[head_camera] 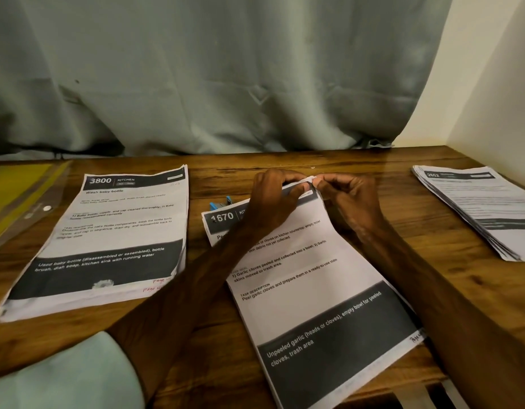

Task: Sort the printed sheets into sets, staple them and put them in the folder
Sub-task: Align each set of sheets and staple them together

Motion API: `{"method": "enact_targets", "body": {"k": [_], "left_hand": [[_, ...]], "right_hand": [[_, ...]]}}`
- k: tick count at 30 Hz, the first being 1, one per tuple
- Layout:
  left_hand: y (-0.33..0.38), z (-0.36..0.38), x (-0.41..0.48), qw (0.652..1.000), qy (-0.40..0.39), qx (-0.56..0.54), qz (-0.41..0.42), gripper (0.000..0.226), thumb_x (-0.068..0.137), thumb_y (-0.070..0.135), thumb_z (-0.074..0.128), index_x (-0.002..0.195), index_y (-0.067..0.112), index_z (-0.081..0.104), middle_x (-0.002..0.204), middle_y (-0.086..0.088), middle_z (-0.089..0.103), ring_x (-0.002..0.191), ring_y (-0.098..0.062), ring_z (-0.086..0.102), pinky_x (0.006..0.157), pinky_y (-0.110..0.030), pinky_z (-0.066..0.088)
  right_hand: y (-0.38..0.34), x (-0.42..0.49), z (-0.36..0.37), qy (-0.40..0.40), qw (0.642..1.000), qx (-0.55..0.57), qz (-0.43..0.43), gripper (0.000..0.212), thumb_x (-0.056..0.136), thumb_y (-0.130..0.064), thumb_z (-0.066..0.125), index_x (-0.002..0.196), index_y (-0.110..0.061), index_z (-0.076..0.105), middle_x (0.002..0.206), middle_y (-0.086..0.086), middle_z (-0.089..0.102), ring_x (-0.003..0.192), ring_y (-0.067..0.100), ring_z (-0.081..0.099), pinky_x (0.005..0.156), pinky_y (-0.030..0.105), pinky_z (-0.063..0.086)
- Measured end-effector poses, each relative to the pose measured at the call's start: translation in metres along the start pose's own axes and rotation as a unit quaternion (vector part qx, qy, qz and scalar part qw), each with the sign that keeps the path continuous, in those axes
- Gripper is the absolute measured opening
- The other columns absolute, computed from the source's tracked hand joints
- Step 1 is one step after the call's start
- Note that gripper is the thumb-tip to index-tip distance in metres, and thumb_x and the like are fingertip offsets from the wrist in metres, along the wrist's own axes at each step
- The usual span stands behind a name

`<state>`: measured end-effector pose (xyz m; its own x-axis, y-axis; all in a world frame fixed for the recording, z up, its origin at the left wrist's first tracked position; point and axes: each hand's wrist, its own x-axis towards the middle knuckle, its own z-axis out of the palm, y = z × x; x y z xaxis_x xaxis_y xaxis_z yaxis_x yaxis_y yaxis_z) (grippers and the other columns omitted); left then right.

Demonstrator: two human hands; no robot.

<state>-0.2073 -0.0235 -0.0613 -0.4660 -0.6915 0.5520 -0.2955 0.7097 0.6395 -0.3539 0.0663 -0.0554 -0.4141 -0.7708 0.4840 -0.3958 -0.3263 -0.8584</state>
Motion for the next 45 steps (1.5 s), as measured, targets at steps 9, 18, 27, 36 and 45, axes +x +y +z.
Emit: {"method": "enact_targets", "body": {"k": [9,18,27,36,45], "left_hand": [[0.003,-0.003,0.003,1.0,0.005,-0.007,0.003,0.02,0.093,0.024,0.073,0.108,0.014,0.08,0.101,-0.002,0.078,0.091,-0.018,0.069,0.088,-0.043,0.055],[0.002,0.002,0.003,1.0,0.007,0.014,-0.009,0.025,0.093,0.035,0.069,0.112,0.02,0.078,0.107,-0.002,0.075,0.102,-0.022,0.065,0.093,-0.047,0.052],[0.012,-0.008,0.001,1.0,0.004,-0.002,0.005,0.019,0.094,0.022,0.069,0.107,0.013,0.08,0.102,-0.003,0.078,0.093,-0.019,0.068,0.091,-0.042,0.053],[-0.003,0.003,0.008,1.0,-0.007,0.007,-0.018,0.024,0.09,0.039,0.067,0.105,0.026,0.079,0.101,0.005,0.074,0.097,-0.019,0.066,0.085,-0.045,0.055],[0.0,0.0,0.008,1.0,-0.007,-0.001,0.0,0.021,0.094,0.032,0.067,0.106,0.02,0.08,0.1,0.003,0.076,0.092,-0.017,0.066,0.081,-0.038,0.056]], "right_hand": [[0.001,0.001,0.004,0.0,0.997,-0.06,-0.042,0.03,0.082,-0.011,0.083,0.11,-0.01,0.074,0.095,-0.001,0.077,0.086,0.015,0.074,0.081,0.032,0.061],[-0.007,0.003,0.005,0.034,0.997,-0.043,-0.054,0.005,0.086,-0.005,0.076,0.086,-0.009,0.078,0.081,-0.004,0.077,0.074,0.011,0.073,0.073,0.023,0.057],[-0.005,0.003,-0.001,0.007,0.998,-0.045,-0.033,0.011,0.097,-0.014,0.065,0.1,-0.008,0.074,0.093,0.001,0.077,0.085,0.02,0.074,0.081,0.042,0.062],[-0.013,-0.002,-0.006,-0.022,0.952,-0.235,-0.194,0.021,0.095,-0.013,0.068,0.113,-0.018,0.077,0.108,-0.007,0.074,0.098,0.001,0.067,0.086,0.021,0.055],[-0.009,0.002,-0.015,-0.024,0.947,-0.238,-0.216,0.021,0.092,-0.016,0.073,0.11,-0.027,0.073,0.103,-0.012,0.071,0.091,0.002,0.068,0.084,0.017,0.054]]}}
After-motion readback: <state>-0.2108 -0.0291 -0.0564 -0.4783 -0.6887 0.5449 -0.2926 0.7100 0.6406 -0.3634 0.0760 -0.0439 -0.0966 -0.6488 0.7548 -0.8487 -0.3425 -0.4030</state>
